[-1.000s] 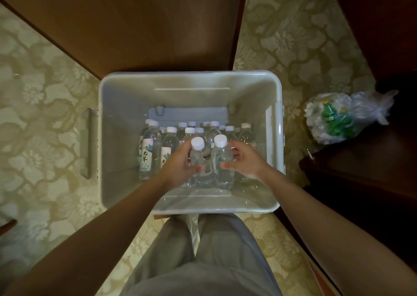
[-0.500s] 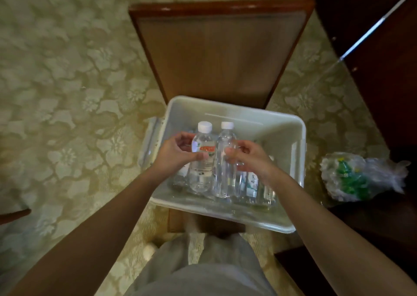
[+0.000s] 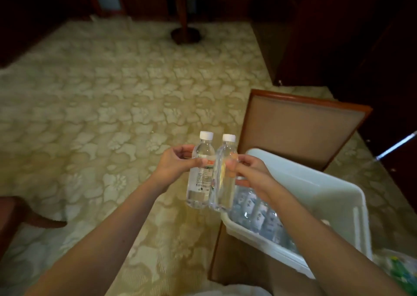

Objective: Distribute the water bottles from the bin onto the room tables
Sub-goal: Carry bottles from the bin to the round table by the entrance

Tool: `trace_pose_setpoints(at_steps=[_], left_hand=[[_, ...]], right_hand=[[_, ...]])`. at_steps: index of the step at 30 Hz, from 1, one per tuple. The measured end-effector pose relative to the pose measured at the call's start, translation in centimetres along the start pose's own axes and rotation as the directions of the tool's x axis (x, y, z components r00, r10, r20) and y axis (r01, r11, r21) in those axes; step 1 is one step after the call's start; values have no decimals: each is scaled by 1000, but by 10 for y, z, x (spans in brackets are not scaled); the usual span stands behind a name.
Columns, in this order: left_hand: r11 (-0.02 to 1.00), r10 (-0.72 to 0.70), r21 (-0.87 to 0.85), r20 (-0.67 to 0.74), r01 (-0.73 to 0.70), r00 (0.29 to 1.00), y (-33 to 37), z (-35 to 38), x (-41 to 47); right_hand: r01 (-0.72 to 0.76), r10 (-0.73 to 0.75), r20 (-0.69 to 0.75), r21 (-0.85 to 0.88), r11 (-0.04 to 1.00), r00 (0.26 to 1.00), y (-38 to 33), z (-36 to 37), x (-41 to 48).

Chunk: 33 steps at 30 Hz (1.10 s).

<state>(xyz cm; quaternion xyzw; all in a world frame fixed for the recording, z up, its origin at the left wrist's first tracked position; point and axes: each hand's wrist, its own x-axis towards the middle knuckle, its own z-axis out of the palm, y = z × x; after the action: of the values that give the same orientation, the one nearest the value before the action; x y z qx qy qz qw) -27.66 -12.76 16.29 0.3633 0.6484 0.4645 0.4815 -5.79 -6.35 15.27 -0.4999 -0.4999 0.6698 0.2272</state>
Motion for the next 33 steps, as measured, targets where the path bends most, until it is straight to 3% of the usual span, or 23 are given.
trace_pose_setpoints(at_steps=[8,16,22,33], left_hand=[[998,56,-17,-99,-58,994,21,-148,-44],[992,90,-62,-240,-108,967,48,-237,-64],[990,105,-61,-257,-125,961,62,-252,-17],[993,89,-46,-274,-105,958,122,-246,169]], right_hand=[[106,-113,107,66,992,988,-43,141,-3],[186,-185,234,19,982,954,-93,225,26],[194,-183,279,-11,981,943,-129,225,75],[220,-191,330,-51,974,924,-216,180,261]])
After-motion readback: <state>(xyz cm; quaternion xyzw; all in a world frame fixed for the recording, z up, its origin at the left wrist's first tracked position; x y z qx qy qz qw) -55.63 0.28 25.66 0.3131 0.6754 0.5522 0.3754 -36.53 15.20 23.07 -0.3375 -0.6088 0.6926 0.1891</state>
